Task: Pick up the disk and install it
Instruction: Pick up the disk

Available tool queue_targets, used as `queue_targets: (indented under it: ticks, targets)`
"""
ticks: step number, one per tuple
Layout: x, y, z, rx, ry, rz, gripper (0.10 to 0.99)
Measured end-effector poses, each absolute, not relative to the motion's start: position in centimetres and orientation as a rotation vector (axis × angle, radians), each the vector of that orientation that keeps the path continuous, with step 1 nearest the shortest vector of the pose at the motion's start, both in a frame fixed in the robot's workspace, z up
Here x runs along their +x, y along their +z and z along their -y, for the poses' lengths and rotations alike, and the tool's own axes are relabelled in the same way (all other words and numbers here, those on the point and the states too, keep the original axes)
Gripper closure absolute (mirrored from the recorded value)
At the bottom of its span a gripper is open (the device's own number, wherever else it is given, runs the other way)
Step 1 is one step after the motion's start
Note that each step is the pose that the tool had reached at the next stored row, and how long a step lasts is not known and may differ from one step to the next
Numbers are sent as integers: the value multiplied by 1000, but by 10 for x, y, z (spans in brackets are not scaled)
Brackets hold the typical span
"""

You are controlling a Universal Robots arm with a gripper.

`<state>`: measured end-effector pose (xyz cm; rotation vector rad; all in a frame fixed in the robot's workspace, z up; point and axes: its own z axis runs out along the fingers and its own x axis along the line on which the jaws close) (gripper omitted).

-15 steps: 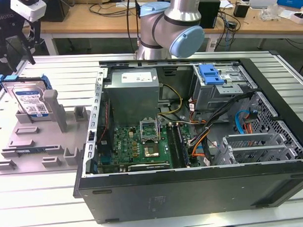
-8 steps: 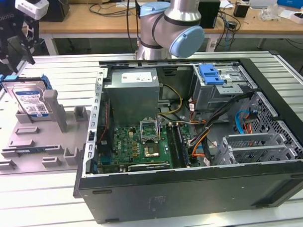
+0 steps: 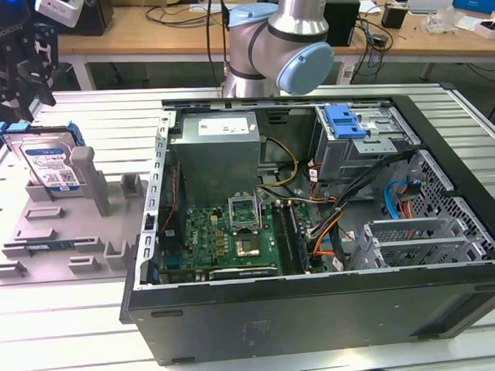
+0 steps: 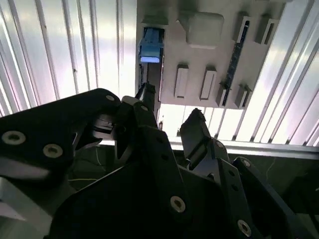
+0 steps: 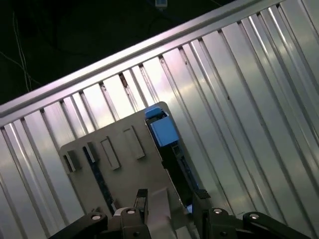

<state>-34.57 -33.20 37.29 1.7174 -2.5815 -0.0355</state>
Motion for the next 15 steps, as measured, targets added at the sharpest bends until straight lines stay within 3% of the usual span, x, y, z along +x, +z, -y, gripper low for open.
queue_targets:
  ticks: [15]
  targets:
    - [-346,371,332,2058,-26,2316,604]
